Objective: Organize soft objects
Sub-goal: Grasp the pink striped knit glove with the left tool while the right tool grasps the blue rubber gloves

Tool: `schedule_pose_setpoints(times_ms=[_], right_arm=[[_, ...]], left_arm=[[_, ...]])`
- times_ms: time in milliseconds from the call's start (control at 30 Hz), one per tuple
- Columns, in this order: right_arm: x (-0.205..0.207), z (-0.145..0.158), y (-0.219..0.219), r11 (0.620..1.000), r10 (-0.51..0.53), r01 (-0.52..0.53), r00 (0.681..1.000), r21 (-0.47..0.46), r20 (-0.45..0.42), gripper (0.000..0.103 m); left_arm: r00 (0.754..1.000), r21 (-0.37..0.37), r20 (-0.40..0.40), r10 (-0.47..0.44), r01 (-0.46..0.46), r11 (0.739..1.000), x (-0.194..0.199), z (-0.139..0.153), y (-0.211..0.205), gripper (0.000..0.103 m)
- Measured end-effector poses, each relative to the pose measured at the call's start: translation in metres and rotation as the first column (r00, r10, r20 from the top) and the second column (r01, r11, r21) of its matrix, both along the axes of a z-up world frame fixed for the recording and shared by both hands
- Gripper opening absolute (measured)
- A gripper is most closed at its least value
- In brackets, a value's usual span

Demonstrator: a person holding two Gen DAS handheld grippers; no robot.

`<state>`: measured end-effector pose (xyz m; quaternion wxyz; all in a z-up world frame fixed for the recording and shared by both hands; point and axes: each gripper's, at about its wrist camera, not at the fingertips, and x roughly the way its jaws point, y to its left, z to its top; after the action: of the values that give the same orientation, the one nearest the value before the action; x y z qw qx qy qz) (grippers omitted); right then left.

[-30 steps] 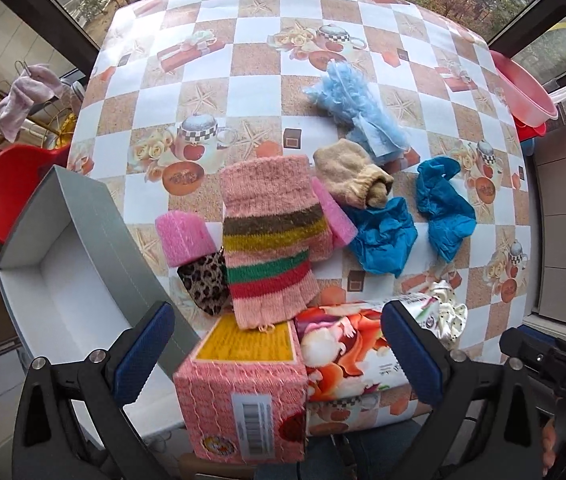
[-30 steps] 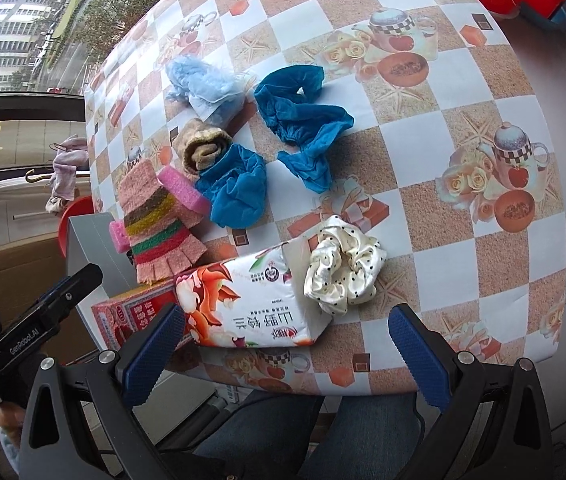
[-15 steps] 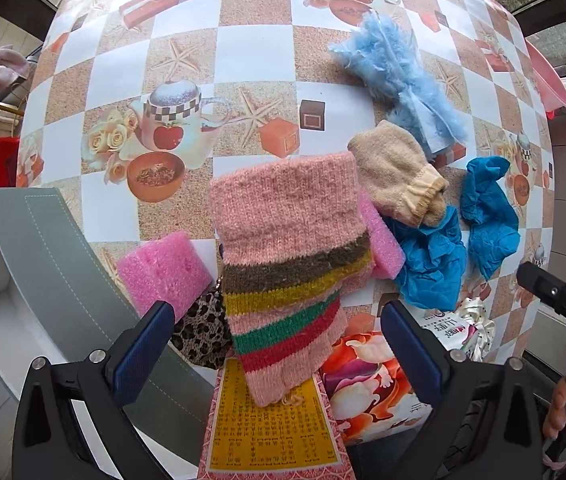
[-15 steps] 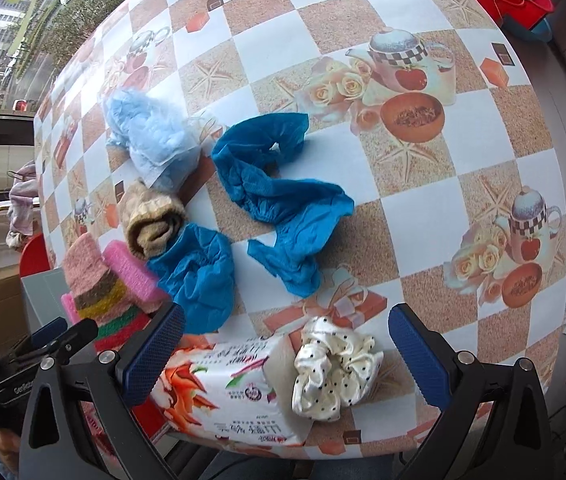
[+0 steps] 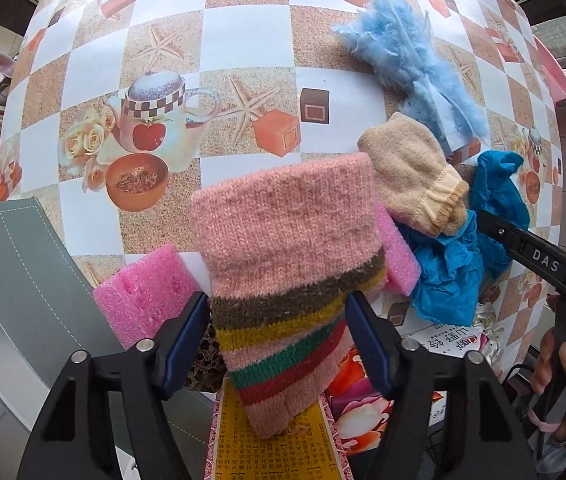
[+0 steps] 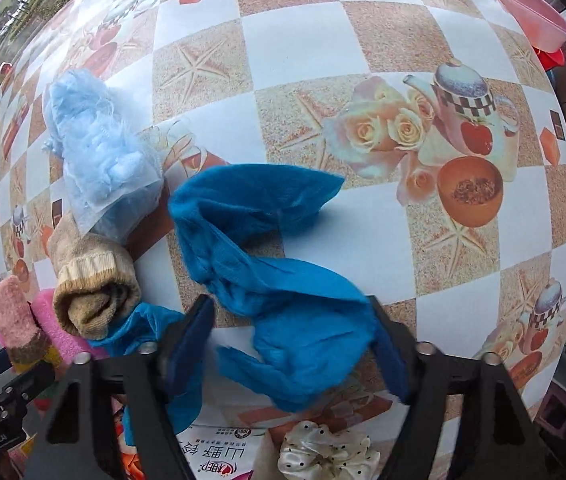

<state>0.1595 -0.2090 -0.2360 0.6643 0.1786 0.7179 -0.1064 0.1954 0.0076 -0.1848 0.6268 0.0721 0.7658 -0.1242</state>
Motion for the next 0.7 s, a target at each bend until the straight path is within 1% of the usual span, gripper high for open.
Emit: schedule_pose_setpoints(times_ms=[67,100,133,167,233,400,567,600,700], right_arm=[[-0.002,0.002,-0.001,1.000,0.002,-0.001,1.000,-0.009,0.007,0.039],[-0.005,0.006,-0.001,1.000,0.001,-0.001,1.000,0.002,0.014,0.032],[-0.006,0.008,-0.003,1.000,-0.004,0.003,1.000,0.020,0.021,0.023],[-0.008,0.011,-0.005,1.000,-0.006,0.006,1.000,0.023,0.024,0.023],[-0.011,0.019,-0.008,1.000,-0.008,0.007,0.999,0.026,0.041,0.022],[-0.024,0.049,-0.015,0.998,-0.021,0.015,0.995,0.059,0.101,0.022],[-0.040,0.076,-0.035,0.993,-0.055,0.039,0.988,0.110,0.147,0.022],[-0.048,0.087,-0.045,0.992,-0.059,0.041,0.986,0.118,0.153,0.022],[-0.067,0.102,-0.056,0.992,-0.061,0.040,0.983,0.123,0.172,0.022]], left_arm=[[1.000,-0.030,-0.013,0.008,-0.008,1.000,-0.005,-0.002,0.002,0.042],[1.000,-0.051,-0.012,0.014,-0.014,0.999,-0.007,-0.003,0.008,0.036],[1.000,-0.068,-0.011,0.018,-0.019,0.997,-0.008,-0.003,0.012,0.028],[1.000,-0.086,-0.006,0.020,-0.021,0.996,-0.010,-0.001,0.014,0.021],[1.000,-0.119,0.011,0.023,-0.021,0.993,-0.013,0.003,0.016,0.018],[0.996,-0.171,0.066,0.055,-0.043,0.984,-0.008,0.032,0.024,0.018],[0.991,-0.183,0.125,0.055,-0.031,0.983,-0.008,0.058,0.022,0.018],[0.989,-0.186,0.137,0.052,-0.026,0.982,-0.010,0.063,0.019,0.018],[0.983,-0.184,0.177,0.045,-0.012,0.983,-0.023,0.075,0.005,0.018]])
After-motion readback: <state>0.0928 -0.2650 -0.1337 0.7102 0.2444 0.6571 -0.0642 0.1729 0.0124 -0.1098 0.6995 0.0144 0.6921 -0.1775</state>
